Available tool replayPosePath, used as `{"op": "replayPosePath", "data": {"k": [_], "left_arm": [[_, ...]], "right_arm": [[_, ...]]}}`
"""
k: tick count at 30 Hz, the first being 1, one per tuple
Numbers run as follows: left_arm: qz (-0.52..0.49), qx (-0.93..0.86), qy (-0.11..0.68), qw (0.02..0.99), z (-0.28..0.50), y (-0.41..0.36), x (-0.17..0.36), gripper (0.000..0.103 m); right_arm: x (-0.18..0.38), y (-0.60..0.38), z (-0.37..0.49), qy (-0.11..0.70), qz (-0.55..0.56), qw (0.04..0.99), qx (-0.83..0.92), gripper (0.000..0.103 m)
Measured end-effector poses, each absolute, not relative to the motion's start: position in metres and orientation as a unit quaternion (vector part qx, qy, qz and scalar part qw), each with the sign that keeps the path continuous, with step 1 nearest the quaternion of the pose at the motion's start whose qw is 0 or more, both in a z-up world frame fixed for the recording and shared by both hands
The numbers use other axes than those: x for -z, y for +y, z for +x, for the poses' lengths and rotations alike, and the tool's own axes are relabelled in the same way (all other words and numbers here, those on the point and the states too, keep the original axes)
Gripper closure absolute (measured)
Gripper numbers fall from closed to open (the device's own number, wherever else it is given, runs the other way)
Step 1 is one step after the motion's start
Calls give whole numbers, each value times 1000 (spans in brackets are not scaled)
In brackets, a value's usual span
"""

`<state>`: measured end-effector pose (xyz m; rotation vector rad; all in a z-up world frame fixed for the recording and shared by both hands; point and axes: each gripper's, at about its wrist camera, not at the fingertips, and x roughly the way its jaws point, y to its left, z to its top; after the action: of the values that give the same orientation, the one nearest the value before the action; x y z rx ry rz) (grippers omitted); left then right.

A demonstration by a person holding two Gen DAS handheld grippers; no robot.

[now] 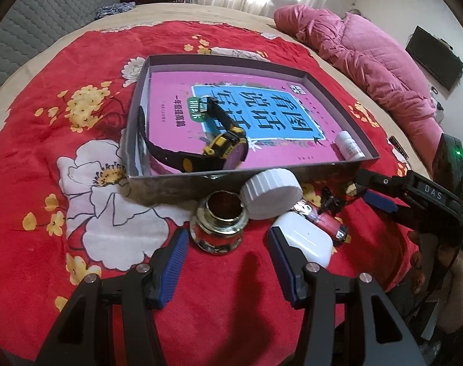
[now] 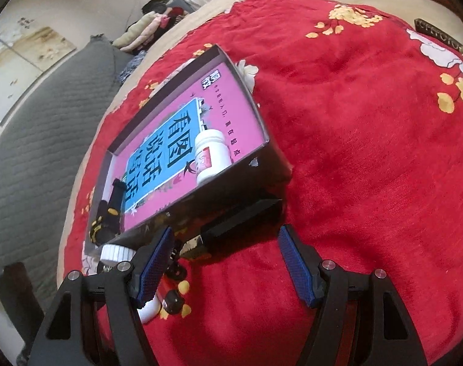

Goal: Organize rigid objects

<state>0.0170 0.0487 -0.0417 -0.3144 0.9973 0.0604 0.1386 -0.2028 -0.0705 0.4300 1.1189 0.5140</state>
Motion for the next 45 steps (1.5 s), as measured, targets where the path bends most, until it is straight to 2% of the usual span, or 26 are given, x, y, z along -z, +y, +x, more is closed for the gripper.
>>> {"op": "replayPosePath", "data": {"k": [5, 10, 14, 24, 32, 43, 45], "left_arm": [[-154, -27, 478, 864, 19, 52, 44, 49], [-156, -25, 479, 863, 20, 52, 45, 49], [-157, -25, 480, 863, 21, 52, 47, 49], [-143, -26, 477, 867, 23, 52, 48, 49], [-136, -30, 470, 872, 27, 56, 50, 49], [-127, -32, 466, 875, 36, 56, 57, 50], [-128, -30, 466, 875, 37, 57, 58, 52]], "right_arm": [[71, -197, 140, 522, 195, 799, -227, 31], [73, -190, 144, 523, 182, 805, -215, 36], [75, -187, 143, 519, 150, 815, -209, 51], [74, -206, 142, 523, 157, 792, -273, 65], [68, -212, 138, 528, 149, 774, -316, 67], [84, -214, 149, 540, 217, 756, -300, 70], [85, -214, 149, 540, 223, 756, -296, 70]]}}
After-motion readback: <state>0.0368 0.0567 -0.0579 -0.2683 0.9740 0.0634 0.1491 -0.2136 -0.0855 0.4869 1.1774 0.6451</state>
